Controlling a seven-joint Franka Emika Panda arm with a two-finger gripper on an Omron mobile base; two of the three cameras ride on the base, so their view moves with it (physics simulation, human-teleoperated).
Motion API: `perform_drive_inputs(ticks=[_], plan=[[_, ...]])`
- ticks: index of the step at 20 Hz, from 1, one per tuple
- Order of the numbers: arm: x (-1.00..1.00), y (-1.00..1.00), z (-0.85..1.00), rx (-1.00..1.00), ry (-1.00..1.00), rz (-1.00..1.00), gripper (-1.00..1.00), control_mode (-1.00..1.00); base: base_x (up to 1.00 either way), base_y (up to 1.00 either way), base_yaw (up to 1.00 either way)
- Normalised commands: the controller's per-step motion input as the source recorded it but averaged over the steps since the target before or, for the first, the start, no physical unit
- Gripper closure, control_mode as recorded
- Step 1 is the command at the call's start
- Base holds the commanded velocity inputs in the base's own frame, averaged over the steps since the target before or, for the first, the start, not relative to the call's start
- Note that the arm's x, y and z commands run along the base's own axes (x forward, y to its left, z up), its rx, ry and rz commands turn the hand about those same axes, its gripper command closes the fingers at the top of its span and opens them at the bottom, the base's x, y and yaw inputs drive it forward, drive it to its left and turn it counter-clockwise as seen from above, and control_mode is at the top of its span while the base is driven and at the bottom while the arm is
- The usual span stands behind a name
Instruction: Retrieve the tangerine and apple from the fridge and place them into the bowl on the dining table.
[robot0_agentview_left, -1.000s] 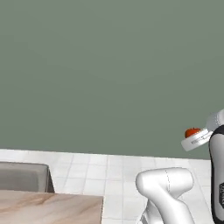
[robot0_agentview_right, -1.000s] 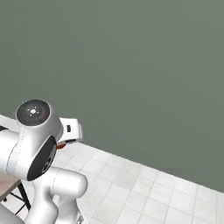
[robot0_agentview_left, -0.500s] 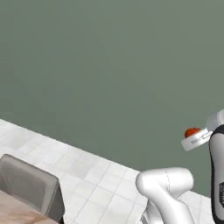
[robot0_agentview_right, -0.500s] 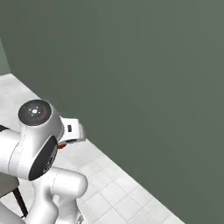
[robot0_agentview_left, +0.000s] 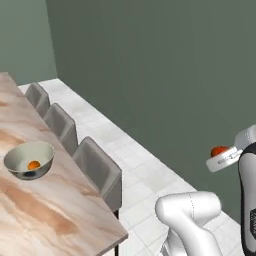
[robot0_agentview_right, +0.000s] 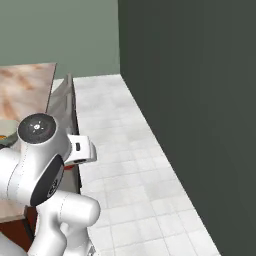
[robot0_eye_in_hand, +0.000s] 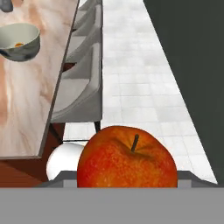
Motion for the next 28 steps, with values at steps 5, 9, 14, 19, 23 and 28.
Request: perform_drive_inputs(ticks=[5, 9, 14, 19, 23, 28], plan=[[0.00, 0.00, 0.00, 0.00, 0.00, 0.00, 1.00, 1.00, 0.63, -0.04, 0.68], [0.00, 0.00, 0.00, 0.00, 0.00, 0.00, 1.00, 1.00, 0.77, -0.41, 0.62], [0.00, 0.00, 0.00, 0.00, 0.00, 0.00, 1.00, 1.00, 0.67, -0.53, 0.61], [0.00, 0.00, 0.00, 0.00, 0.00, 0.00, 1.00, 1.00, 0.48, -0.49, 0.62], [0.00, 0.00, 0.00, 0.00, 0.00, 0.00, 1.00, 1.00, 0.42, -0.34, 0.65], [0.00, 0.00, 0.00, 0.00, 0.00, 0.00, 1.00, 1.00, 0.28, -0.34, 0.66]])
